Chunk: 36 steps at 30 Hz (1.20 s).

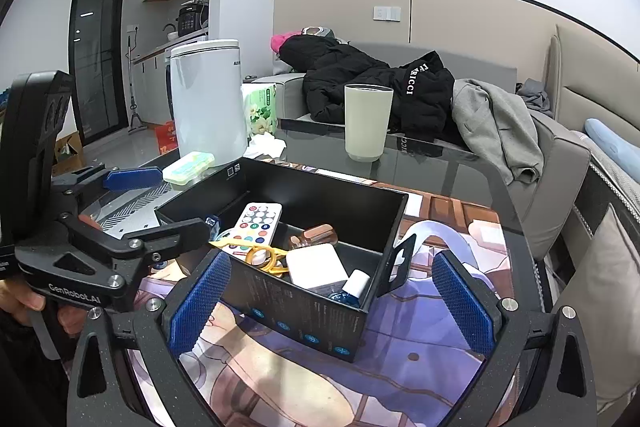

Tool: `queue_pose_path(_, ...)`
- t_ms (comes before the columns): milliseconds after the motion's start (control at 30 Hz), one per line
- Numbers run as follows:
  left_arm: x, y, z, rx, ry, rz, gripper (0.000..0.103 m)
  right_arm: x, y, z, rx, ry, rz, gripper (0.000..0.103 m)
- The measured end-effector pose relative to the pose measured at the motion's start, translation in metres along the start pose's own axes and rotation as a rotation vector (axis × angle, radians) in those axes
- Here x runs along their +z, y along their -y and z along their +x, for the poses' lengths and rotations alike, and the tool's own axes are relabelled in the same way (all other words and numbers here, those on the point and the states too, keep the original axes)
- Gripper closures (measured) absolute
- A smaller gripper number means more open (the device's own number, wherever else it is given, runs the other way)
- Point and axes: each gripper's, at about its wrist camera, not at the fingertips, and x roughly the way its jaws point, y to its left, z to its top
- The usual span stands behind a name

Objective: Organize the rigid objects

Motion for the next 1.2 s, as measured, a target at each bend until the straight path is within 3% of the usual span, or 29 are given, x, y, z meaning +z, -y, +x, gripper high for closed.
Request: queue_pose_path(1200, -0.0051, -0.0006, -0.0094, -0.023, 0.060, -0.021, 0.000, -0.0008, 0.0020, -0.0071, -0.007, 0.045, 0.021, 0.001)
